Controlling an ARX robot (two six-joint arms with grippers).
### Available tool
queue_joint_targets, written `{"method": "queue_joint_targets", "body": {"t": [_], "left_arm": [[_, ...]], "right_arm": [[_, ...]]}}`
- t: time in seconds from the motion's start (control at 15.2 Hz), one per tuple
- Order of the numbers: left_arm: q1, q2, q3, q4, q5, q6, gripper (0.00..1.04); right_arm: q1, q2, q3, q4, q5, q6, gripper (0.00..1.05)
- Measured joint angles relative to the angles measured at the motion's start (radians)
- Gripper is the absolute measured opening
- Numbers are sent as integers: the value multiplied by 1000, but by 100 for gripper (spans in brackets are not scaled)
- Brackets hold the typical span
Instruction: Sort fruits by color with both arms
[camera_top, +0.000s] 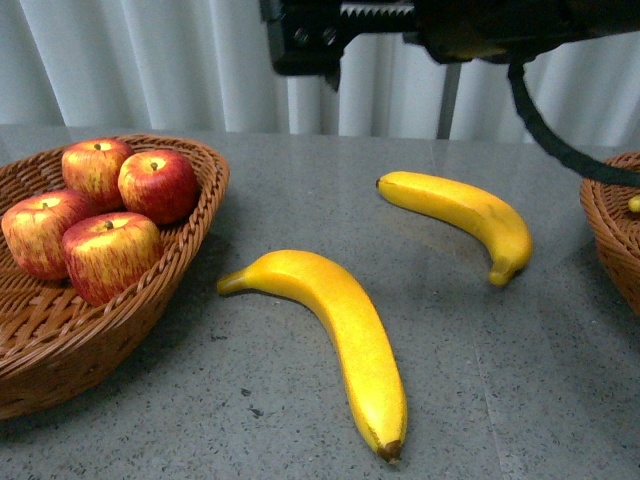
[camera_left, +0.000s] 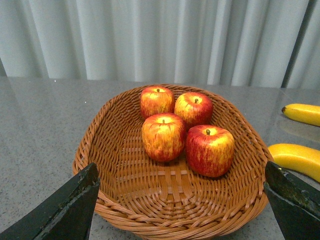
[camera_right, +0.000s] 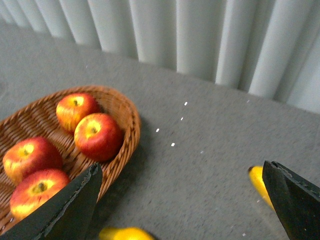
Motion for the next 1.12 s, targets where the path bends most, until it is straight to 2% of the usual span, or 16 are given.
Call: {"method": "queue_joint_targets", "body": {"t": [0.33,0.59,0.79,1.12], "left_arm": [[0,0,0,0,0,0,98],[0,0,0,0,0,0,98],[0,0,0,0,0,0,98],[0,0,0,0,0,0,98]], "right_arm": [[-15,38,26,-328,-52,-21,98],[18,52,26,-459,-88,-24,98],[70,52,5,-468,-98,-32,98],[95,91,-24,-395,-22,-51,98]]}}
